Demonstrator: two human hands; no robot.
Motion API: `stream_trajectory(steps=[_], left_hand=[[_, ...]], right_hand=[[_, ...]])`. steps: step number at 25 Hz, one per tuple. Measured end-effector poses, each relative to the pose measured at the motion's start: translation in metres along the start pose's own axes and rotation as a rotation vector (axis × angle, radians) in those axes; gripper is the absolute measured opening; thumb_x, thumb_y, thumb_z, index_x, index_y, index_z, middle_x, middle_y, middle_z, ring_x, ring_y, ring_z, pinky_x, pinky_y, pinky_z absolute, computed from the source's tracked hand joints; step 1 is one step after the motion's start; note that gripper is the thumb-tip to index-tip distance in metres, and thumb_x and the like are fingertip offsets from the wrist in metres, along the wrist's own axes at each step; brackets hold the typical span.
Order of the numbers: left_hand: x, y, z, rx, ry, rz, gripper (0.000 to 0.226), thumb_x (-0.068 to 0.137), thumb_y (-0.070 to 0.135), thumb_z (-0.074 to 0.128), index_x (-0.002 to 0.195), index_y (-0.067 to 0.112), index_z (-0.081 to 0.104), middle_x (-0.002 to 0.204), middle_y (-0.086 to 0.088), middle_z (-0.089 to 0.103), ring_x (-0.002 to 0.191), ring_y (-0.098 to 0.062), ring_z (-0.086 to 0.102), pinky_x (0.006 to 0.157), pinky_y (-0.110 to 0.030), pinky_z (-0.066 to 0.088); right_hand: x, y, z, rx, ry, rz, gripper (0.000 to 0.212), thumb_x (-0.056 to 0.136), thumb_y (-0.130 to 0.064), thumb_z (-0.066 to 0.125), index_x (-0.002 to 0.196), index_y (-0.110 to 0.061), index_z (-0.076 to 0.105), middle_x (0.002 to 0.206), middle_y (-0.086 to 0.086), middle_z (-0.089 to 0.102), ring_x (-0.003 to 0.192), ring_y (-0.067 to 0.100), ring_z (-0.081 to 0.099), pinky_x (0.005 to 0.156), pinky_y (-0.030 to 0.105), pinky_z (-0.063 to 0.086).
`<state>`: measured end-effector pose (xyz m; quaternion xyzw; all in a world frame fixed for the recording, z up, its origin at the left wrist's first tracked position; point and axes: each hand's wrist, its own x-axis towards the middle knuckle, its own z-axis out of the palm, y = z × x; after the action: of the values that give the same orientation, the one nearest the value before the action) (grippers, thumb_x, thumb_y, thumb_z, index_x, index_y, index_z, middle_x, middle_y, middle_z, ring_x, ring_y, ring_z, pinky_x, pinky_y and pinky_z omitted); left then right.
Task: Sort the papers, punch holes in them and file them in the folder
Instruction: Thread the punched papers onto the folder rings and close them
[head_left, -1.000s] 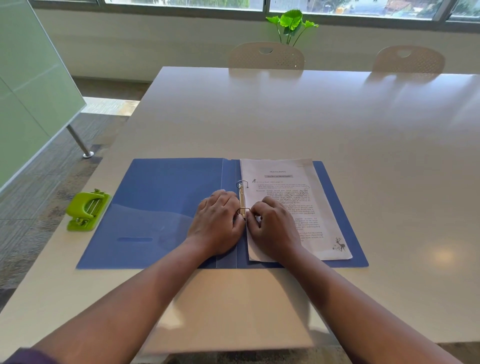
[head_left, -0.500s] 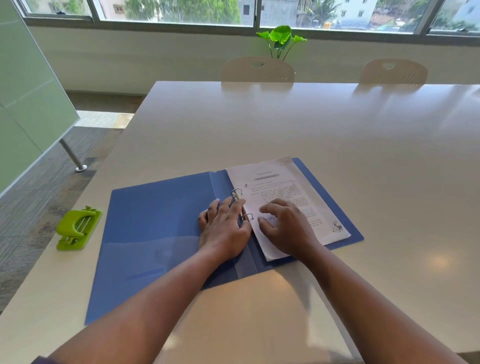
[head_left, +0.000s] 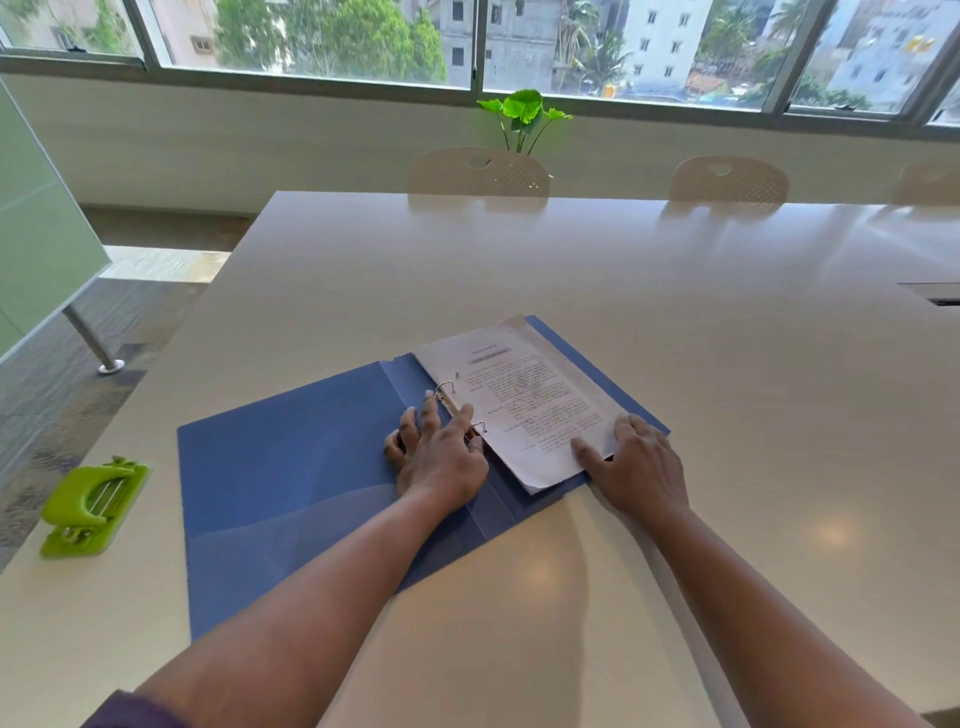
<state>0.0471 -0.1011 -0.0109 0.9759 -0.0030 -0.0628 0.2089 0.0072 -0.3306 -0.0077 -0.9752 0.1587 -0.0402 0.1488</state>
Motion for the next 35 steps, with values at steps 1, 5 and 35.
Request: stream_trajectory(steps=[1, 5, 35], left_hand=[[0.003, 0.001, -0.001, -0.014, -0.005, -0.005, 0.055, 0.1, 0.045, 0.036, 0.154, 0.047, 0.028, 0.171, -0.002, -0.001, 0.155, -0.027, -0.007, 0.12, -0.049, -0.002], [0.005, 0.001, -0.01, -0.161, -0.05, -0.022, 0.056, 0.098, 0.054, 0.032, 0.154, 0.046, 0.032, 0.171, 0.001, 0.005, 0.155, -0.02, -0.008, 0.121, -0.045, -0.006], [0.005, -0.012, -0.01, 0.135, -0.155, 0.08, 0.122, 0.067, 0.097, 0.043, 0.161, 0.036, -0.003, 0.171, 0.001, -0.012, 0.154, -0.028, -0.021, 0.12, -0.05, -0.002]], right_hand=[[0.001, 0.002, 0.001, 0.015, -0.009, 0.011, 0.086, 0.095, -0.067, 0.046, 0.155, -0.005, 0.035, 0.162, 0.011, 0.037, 0.148, 0.03, 0.033, 0.119, 0.044, 0.03], [0.007, 0.006, 0.004, 0.041, 0.002, 0.043, 0.09, 0.093, -0.069, 0.048, 0.154, -0.005, 0.036, 0.161, 0.012, 0.035, 0.148, 0.033, 0.03, 0.119, 0.046, 0.029], [-0.015, -0.06, -0.011, 1.056, -0.064, -0.06, 0.095, 0.096, -0.006, 0.062, 0.16, -0.045, 0.002, 0.159, -0.009, 0.032, 0.141, 0.021, 0.042, 0.111, 0.048, 0.048]])
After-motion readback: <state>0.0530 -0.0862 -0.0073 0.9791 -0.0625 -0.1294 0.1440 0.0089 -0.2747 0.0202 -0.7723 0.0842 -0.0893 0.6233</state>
